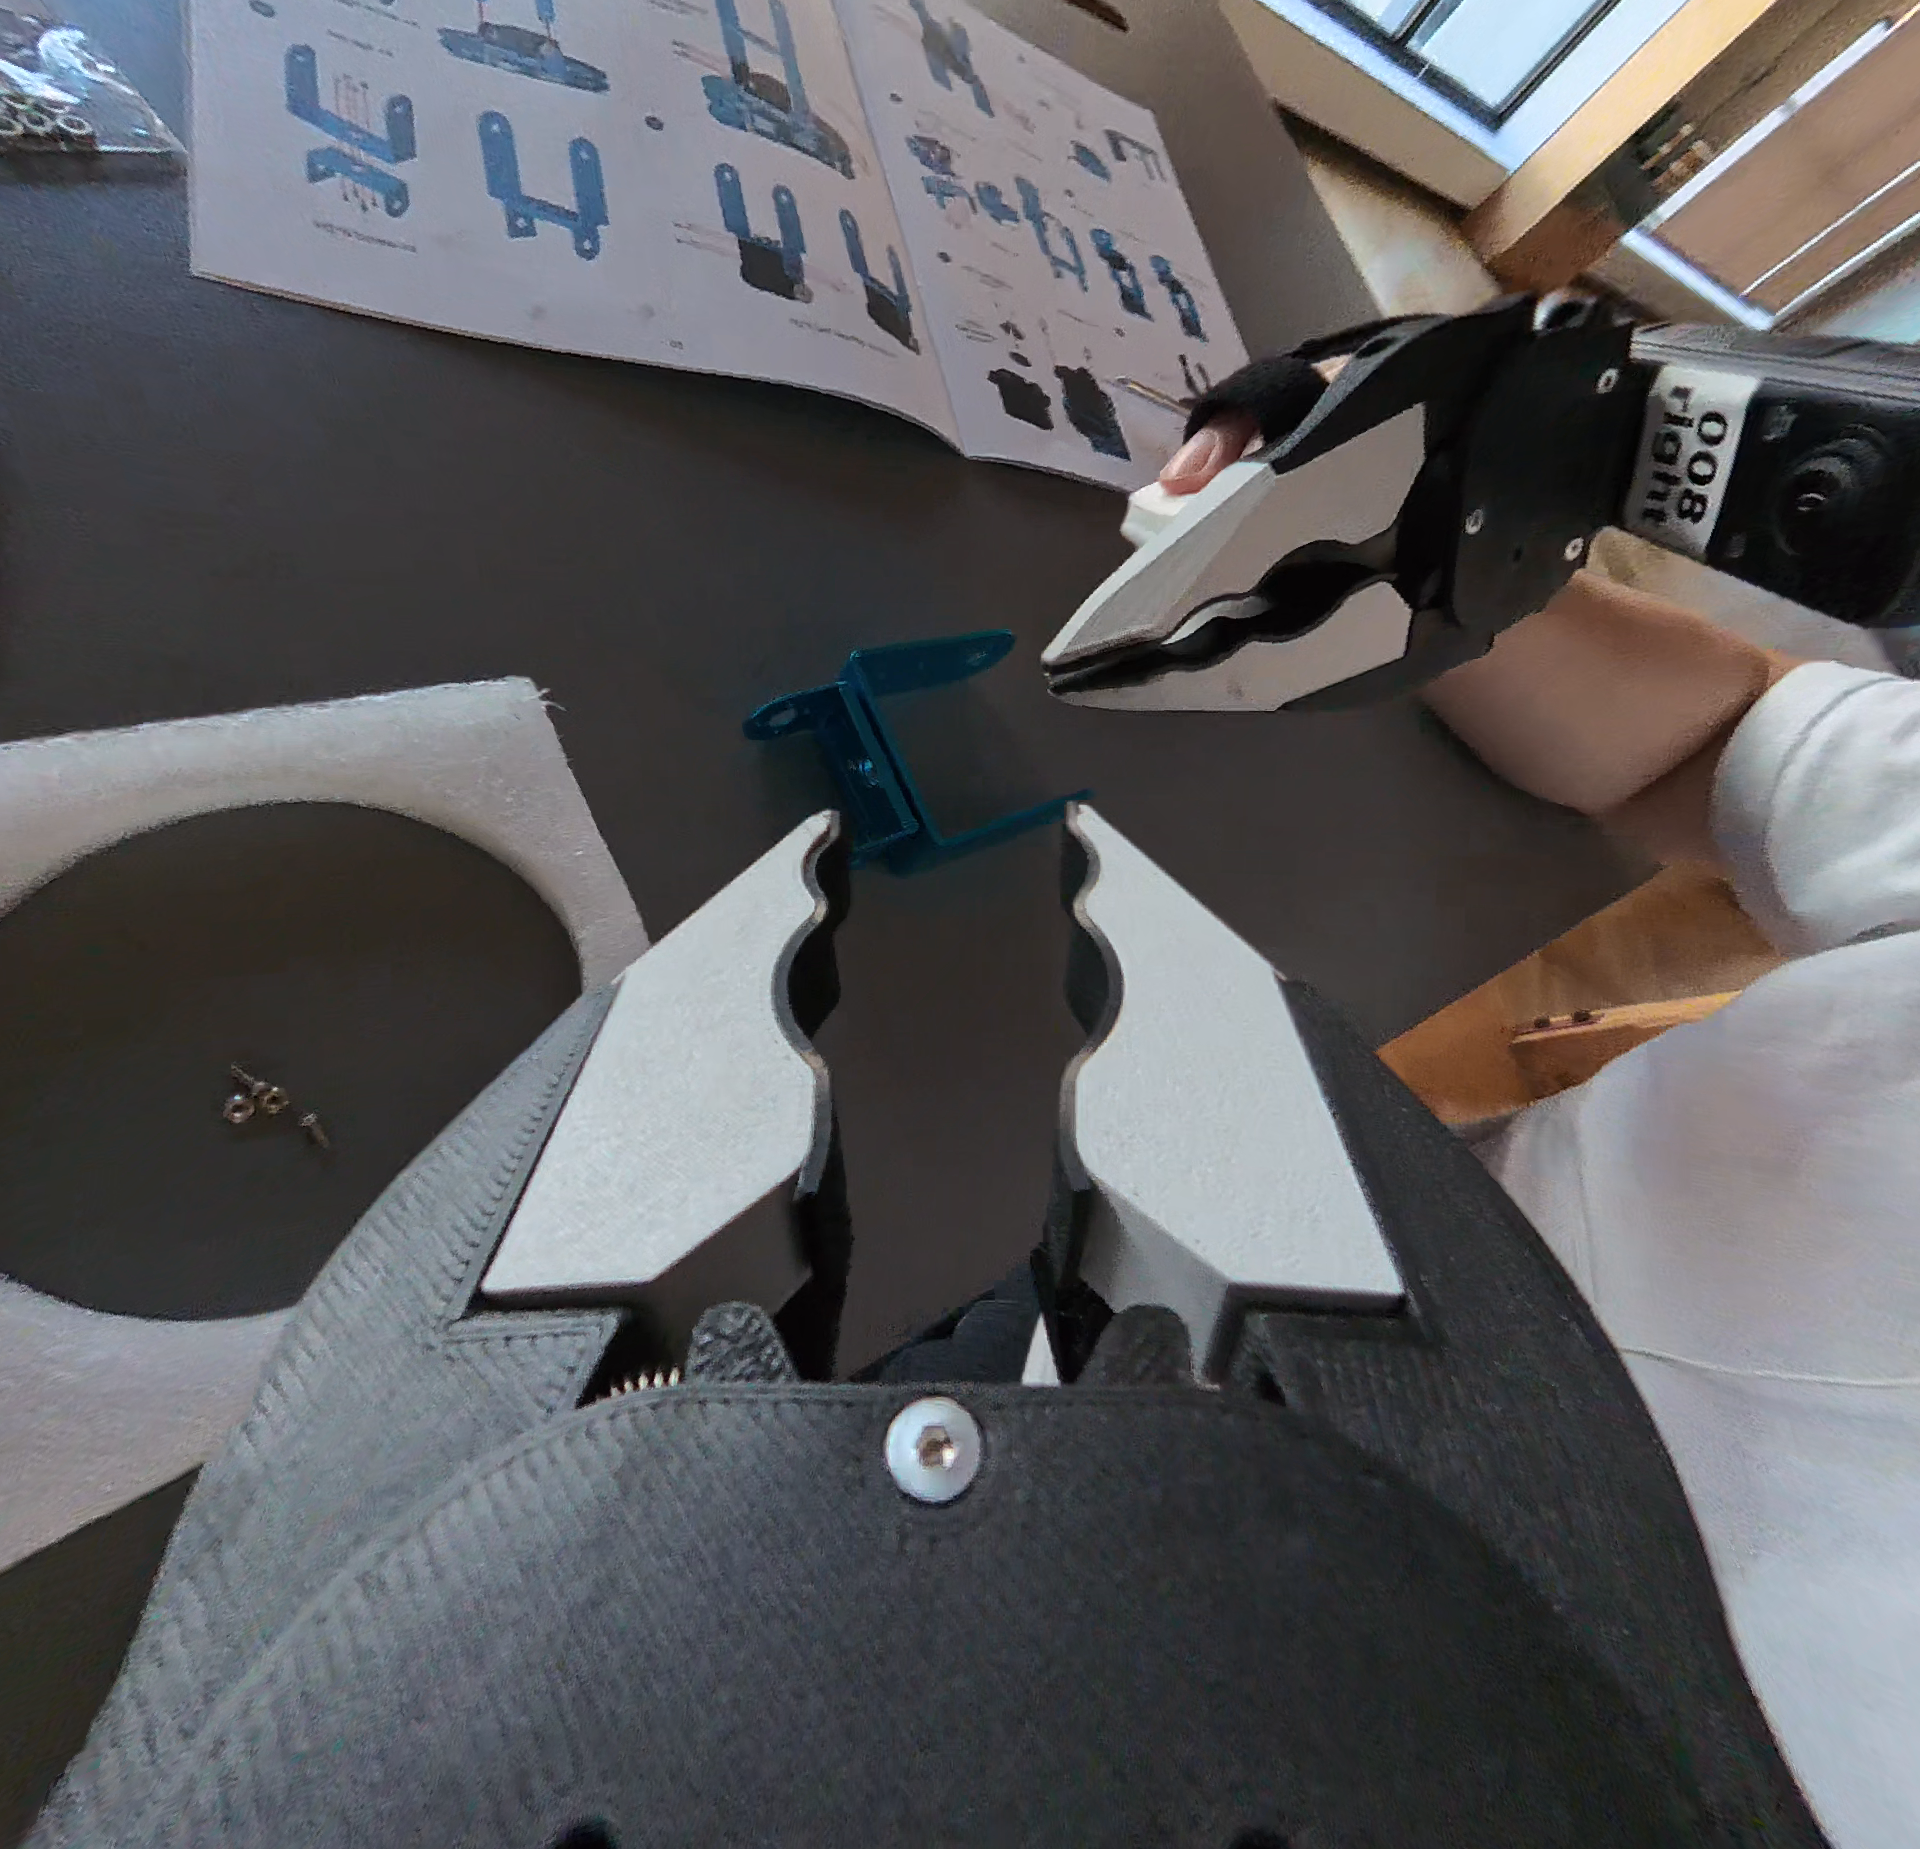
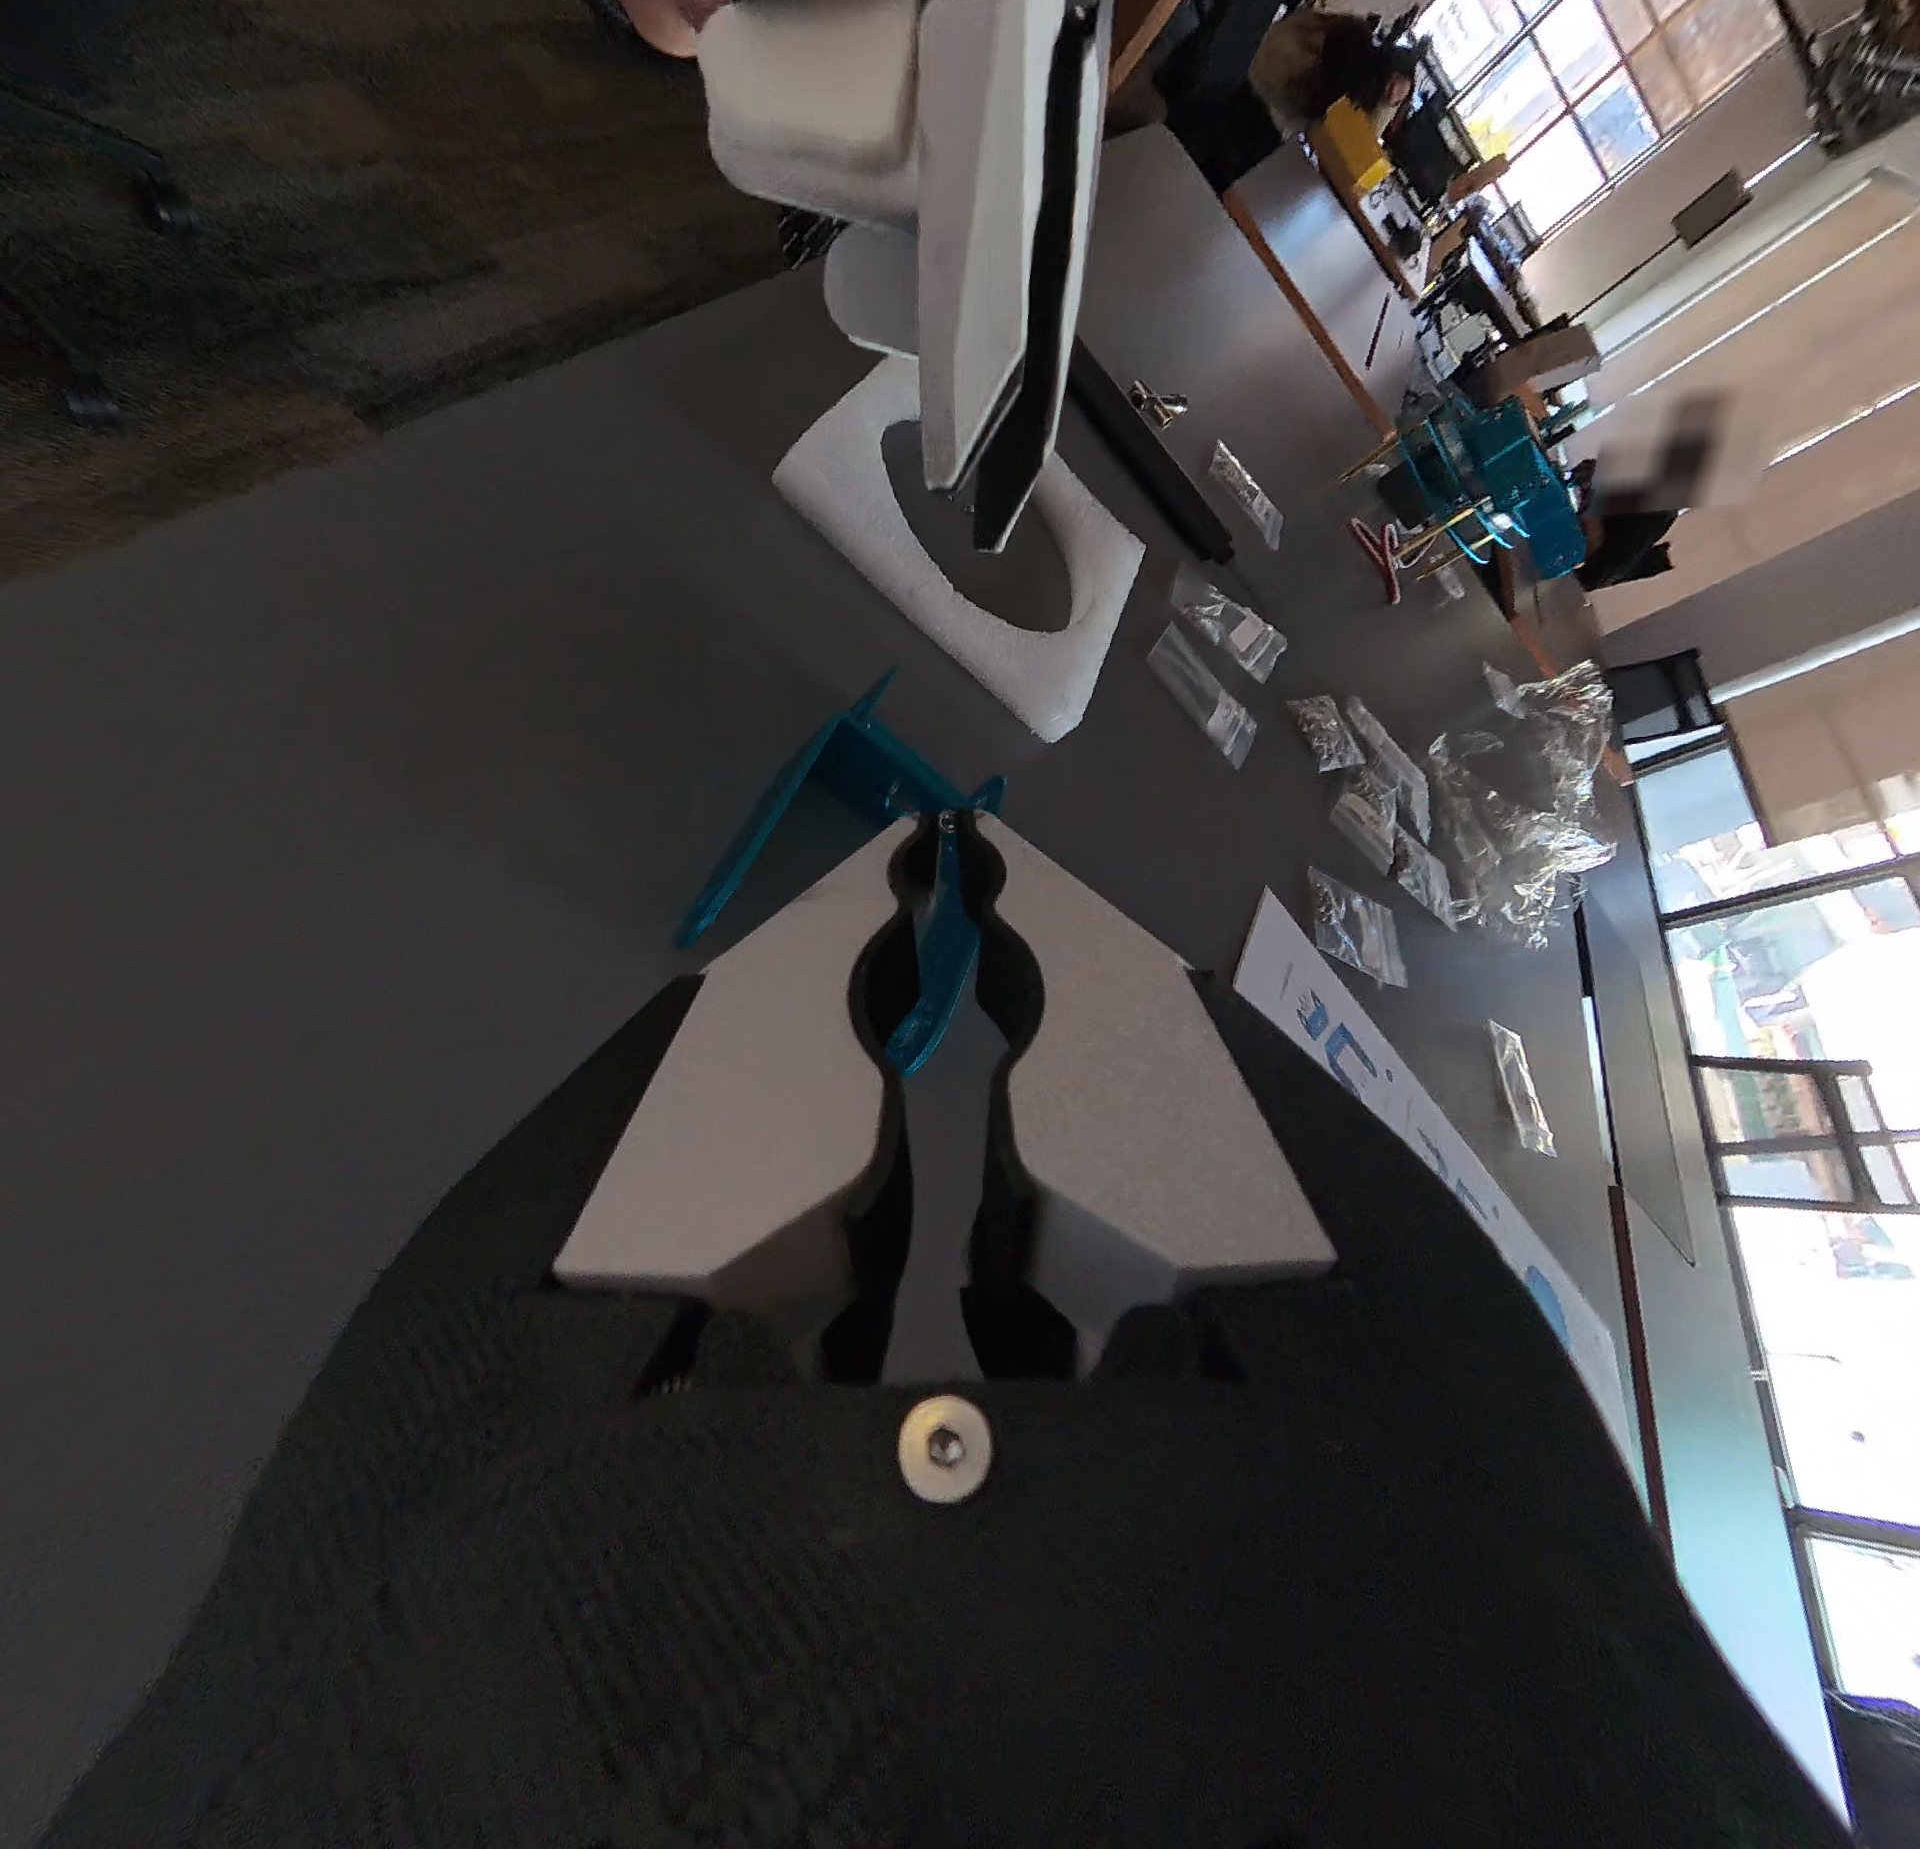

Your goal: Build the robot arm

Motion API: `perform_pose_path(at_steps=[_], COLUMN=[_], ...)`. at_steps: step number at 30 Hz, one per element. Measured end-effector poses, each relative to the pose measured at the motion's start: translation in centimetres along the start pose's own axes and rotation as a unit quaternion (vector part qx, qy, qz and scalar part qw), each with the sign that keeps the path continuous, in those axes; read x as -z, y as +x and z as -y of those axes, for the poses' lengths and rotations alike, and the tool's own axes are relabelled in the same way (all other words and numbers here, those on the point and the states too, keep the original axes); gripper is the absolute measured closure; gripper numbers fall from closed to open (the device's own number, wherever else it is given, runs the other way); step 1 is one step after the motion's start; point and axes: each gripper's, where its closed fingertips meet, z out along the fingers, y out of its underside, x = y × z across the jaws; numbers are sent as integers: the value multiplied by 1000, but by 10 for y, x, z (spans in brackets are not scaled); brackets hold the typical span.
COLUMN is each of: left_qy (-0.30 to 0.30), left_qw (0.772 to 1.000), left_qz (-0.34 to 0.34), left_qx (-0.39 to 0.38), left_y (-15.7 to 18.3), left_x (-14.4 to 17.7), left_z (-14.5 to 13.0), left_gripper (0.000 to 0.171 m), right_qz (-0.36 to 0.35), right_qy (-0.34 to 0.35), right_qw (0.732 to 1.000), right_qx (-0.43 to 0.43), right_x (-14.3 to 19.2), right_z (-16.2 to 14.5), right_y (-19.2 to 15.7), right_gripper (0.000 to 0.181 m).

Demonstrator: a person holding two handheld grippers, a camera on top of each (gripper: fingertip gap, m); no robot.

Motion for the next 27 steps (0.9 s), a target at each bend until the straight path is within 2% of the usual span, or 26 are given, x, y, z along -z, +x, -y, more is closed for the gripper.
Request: perform_pose_path(at_steps=[4, 6, 12, 17, 22, 27], left_qy=[-29, -44, -89, -134, -154, -174], left_qw=[999, 999, 989, 967, 959, 944], left_qz=[20, 17, -56, -115, -128, -171], left_qx=[-8, 15, 108, 184, 199, 222], left_y=[-5, -12, -8, -3, -9, -10], left_x=[-18, -25, -35, -37, -40, -43], left_z=[-3, -4, -3, -1, 0, 0], left_gripper=[131, 131, 131, 123, 121, 118], right_qz=[-11, -17, -15, 3, 3, 4], right_qy=[13, 19, 10, 31, 55, 63], right_qw=[1000, 1000, 999, 998, 998, 997], right_qx=[4, 12, 50, 61, 42, 42], right_x=[1, 2, -10, -20, -20, -18], right_z=[-1, -1, -9, -8, -7, -6], right_y=[-1, -2, -9, -12, -8, -9], right_gripper=[179, 180, 180, 180, 180, 180])
